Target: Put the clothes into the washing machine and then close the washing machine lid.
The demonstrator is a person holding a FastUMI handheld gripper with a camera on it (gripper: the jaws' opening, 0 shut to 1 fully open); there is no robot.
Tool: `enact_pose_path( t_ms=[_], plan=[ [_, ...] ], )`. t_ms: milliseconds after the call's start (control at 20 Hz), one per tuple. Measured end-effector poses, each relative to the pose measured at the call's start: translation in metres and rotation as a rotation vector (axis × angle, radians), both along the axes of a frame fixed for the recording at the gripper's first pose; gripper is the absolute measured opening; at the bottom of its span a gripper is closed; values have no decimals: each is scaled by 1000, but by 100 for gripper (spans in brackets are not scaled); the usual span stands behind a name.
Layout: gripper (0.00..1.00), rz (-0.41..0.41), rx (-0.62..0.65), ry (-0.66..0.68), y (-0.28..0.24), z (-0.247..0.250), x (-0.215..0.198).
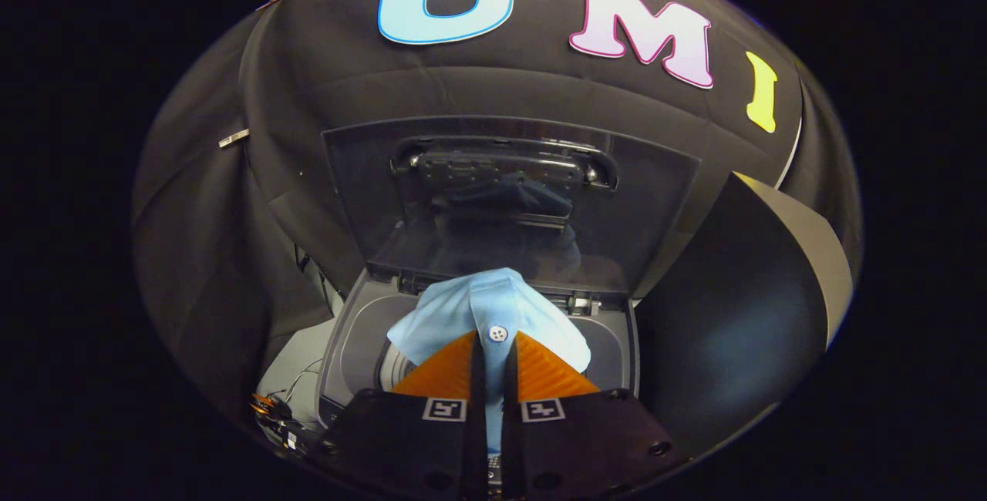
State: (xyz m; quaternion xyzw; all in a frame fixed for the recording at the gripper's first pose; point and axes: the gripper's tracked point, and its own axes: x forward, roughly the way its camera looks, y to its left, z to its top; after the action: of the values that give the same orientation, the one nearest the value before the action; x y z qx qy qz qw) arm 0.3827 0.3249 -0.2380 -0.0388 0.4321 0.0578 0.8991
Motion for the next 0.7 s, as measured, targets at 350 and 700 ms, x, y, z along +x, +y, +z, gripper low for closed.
enact_pose_path(
  t_ms=[350, 700],
  plan=[
    [79, 25, 35, -69, 3, 27, 4],
    [87, -43, 199, -90, 1, 35, 1]
  ],
)
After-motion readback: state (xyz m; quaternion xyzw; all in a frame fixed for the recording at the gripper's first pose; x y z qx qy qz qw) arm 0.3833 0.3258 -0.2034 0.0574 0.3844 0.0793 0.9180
